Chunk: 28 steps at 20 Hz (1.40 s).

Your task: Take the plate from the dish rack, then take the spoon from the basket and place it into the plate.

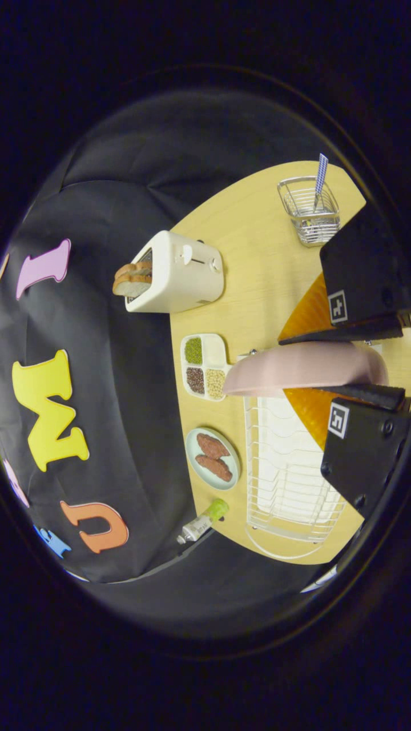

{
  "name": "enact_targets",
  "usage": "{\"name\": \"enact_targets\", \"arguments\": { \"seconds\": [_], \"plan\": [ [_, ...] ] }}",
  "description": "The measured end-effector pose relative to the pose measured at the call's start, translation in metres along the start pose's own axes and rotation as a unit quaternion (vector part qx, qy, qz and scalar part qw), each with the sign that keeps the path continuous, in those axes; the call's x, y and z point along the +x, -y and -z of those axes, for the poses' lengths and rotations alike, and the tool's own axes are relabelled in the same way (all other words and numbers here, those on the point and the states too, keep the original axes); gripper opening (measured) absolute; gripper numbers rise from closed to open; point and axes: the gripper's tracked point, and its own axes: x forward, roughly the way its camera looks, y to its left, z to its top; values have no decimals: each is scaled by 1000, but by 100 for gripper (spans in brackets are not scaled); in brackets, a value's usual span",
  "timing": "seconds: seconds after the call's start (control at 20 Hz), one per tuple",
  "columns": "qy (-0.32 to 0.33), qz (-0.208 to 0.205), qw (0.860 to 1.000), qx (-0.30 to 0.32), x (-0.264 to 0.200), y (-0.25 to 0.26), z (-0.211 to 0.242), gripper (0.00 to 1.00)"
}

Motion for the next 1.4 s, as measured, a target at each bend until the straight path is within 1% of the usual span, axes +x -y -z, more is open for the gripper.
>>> {"name": "enact_targets", "arguments": {
  "seconds": [0.1,0.5,0.65,0.7,0.75,0.85,1.0,1.1,1.25,1.4],
  "plan": [
    [6,12,1000,-6,-4,0,-4,36],
    [17,80,995,-48,-17,0,-22,34],
    [51,112,990,-75,-38,-1,-46,33],
    [61,106,990,-69,-53,-8,-51,31],
    [67,98,991,-67,-56,-13,-51,29],
    [80,75,992,-65,-71,-25,-45,29],
    [88,23,995,-41,-94,-45,-22,29],
    [93,-2,995,-34,-104,-51,0,29],
    [96,-48,994,-12,-120,-58,47,29],
    [98,-71,993,6,-128,-54,93,29]
  ]
}}
